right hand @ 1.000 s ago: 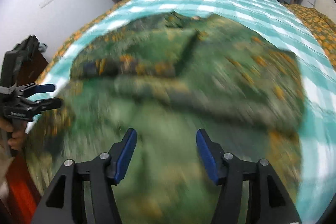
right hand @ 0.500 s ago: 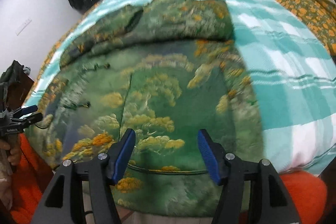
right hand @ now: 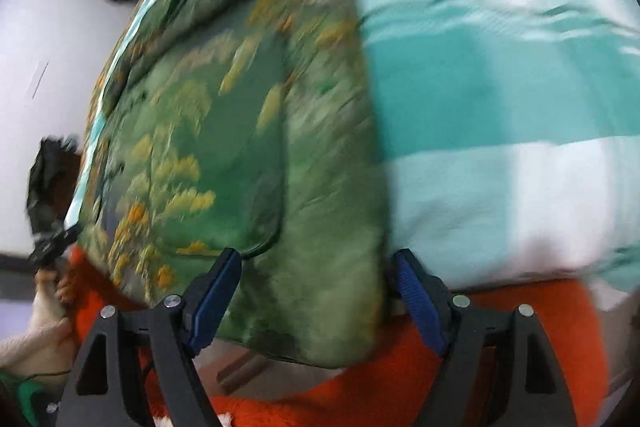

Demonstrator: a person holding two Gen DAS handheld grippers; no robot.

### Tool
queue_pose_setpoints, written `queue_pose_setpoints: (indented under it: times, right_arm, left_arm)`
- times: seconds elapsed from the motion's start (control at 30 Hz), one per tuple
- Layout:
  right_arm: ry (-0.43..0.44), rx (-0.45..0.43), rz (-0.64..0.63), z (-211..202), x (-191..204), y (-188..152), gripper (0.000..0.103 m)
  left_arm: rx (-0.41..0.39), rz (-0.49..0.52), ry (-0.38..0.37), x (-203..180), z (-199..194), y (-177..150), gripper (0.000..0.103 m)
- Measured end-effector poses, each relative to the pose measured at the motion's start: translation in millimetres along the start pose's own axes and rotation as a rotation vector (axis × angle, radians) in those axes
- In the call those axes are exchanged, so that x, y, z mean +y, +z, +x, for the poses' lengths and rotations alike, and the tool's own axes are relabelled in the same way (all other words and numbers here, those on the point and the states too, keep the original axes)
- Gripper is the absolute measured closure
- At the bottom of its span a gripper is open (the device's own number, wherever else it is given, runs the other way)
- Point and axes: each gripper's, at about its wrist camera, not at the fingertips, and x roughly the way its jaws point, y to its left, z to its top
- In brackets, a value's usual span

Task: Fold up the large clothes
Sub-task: 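Grasp the jacket hem with both tools and lift it, then fold the hem up toward the collar with both tools and release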

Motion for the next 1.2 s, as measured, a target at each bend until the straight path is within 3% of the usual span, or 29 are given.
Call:
queue_pose_setpoints:
  times: [0.07, 0.1, 0.13, 0.17, 0.2, 0.23, 0.3, 0.57, 0.73, 0.87, 0.93, 1.0, 1.13, 1.2]
  right_arm:
    - [-0.002, 0.004, -0.001, 2, 3, 3, 0.021]
    - [-0.003, 0.002, -0.005, 1, 4, 3, 0.023]
    - [-0.004, -0.002, -0.012, -1, 6, 3, 0.030]
    - [-0.007, -0.012, -0.026, -5, 9, 3, 0.052]
    - [-0.006, -0.023, -0.029, -10, 13, 3, 0.066]
    - [0.008, -0.035, -0.025, -12, 15, 4, 0.083]
    - [0.036, -0.071, -0.010, -20, 24, 5, 0.087]
    - [0.130, -0.217, -0.015, -79, 54, 1, 0.090]
    - [0.192, -0.237, -0.010, -112, 55, -22, 0.090]
    - [0.256, -0.211, 0.009, -131, 62, -60, 0.090]
    - [0.323, -0.203, 0.042, -141, 68, -79, 0.090]
    - [0.411, -0.216, 0.072, -158, 75, -93, 0.090]
    - [0.552, -0.331, 0.067, -196, 91, -84, 0.091]
    - [0.568, -0.379, 0.050, -198, 93, -49, 0.091]
  left_arm:
    - [0.001, 0.001, 0.006, -1, -2, -2, 0.008]
    - [0.003, -0.011, 0.008, 0, -5, -2, 0.024]
    - [0.009, -0.027, 0.015, 2, -7, -1, 0.034]
    - [0.018, -0.042, 0.017, 3, -10, -1, 0.051]
    - [0.020, -0.052, 0.011, 5, -12, -1, 0.066]
    - [0.015, -0.063, 0.000, 6, -17, -2, 0.072]
    - [0.003, -0.060, -0.001, 4, -26, -1, 0.088]
    - [-0.120, 0.022, -0.029, -37, -86, 6, 0.092]
    - [-0.116, 0.067, -0.014, -46, -121, -21, 0.092]
    - [-0.091, 0.009, -0.027, -42, -148, -57, 0.092]
    - [-0.103, -0.066, -0.071, -41, -175, -77, 0.092]
    - [-0.142, -0.079, -0.100, -47, -201, -87, 0.093]
    - [-0.280, -0.055, -0.105, -50, -235, -58, 0.093]
    - [-0.317, -0.041, -0.090, -44, -229, -32, 0.094]
